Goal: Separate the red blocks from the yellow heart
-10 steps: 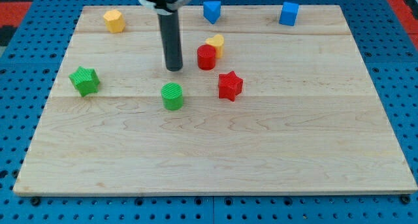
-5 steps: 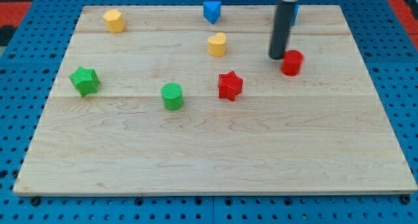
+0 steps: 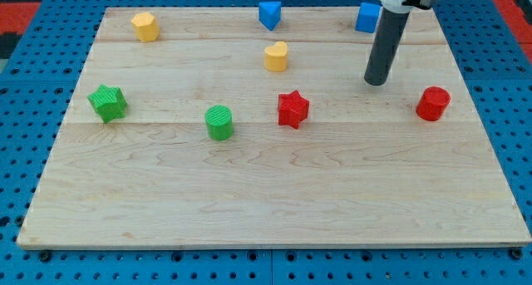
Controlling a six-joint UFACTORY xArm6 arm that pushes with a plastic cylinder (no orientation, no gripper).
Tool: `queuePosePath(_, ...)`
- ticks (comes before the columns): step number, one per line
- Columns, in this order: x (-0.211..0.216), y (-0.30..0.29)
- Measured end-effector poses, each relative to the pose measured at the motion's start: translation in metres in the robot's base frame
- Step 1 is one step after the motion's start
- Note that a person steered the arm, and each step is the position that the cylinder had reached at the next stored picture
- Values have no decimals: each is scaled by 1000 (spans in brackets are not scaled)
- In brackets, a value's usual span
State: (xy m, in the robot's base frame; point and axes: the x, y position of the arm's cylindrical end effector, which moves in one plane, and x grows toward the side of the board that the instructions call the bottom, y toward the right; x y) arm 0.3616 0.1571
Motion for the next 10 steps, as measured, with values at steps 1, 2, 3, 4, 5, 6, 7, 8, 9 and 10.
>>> queuePosePath(1, -3, 0)
queuePosePath(2, -4, 0)
queuePosePath(3, -4, -1)
queuePosePath(4, -4, -10)
queuePosePath(5, -4, -16)
queuePosePath(6, -4, -23)
queuePosePath(7, -4, -86)
queuePosePath(8, -4, -108)
queuePosePath(9, -4, -108)
queuePosePath(10, -4, -109)
